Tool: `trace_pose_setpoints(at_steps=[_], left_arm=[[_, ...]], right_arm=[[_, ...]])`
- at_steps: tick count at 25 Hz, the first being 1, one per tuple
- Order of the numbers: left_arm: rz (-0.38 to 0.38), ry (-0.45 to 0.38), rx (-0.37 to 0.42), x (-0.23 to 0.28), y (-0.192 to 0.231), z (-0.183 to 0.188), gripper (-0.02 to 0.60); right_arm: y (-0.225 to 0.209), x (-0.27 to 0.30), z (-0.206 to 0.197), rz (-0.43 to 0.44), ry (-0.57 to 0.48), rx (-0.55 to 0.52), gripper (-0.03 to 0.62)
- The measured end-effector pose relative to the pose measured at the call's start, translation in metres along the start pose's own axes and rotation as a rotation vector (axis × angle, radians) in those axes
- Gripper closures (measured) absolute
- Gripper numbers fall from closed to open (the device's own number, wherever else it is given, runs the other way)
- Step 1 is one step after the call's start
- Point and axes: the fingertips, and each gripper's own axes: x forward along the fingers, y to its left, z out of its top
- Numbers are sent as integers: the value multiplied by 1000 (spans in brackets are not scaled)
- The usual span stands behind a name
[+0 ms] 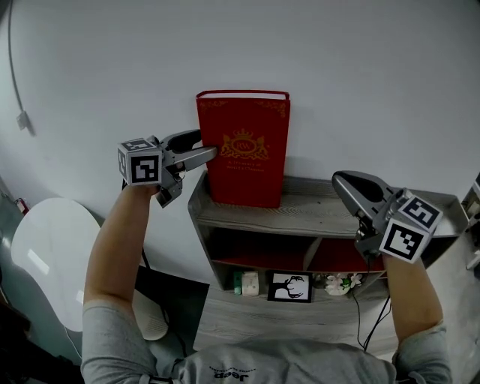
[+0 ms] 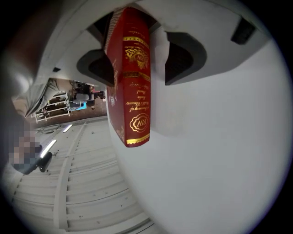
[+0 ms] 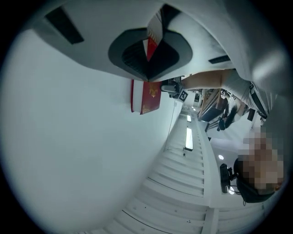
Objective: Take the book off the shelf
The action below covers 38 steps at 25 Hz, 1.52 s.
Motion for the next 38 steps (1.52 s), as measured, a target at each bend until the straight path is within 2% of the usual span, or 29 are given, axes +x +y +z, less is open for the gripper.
trace_pose_setpoints(at_steps=[5, 7, 9, 11, 18, 23, 29, 33, 38], left_arm=[[-52, 31, 27, 7, -5, -6, 199], [-68, 44, 37, 9, -7, -8, 231], [-83, 64, 50, 10, -13, -14, 294], [-92, 67, 56, 11, -16, -16, 296], [-80, 36, 46, 6, -17, -13, 319], [-51, -28, 37, 1, -20, -7, 327], [-60, -88, 23, -3, -31, 6, 331], [-66, -123, 34, -5, -36, 10, 331], [-50, -106, 80, -3, -30, 5, 331]], right_arm=[[-2, 10, 0, 16, 13, 4, 572], [-3, 10, -3, 19, 18, 11, 572], [-4, 11, -5, 18, 22, 18, 572], [-5, 11, -8, 14, 24, 23, 572], [-7, 13, -10, 5, 34, 23, 572], [-7, 14, -14, 4, 31, 23, 572], [-9, 16, -24, -5, 33, 38, 572], [-12, 18, -33, -18, 21, 28, 572], [-28, 37, -57, -13, -32, 19, 572]])
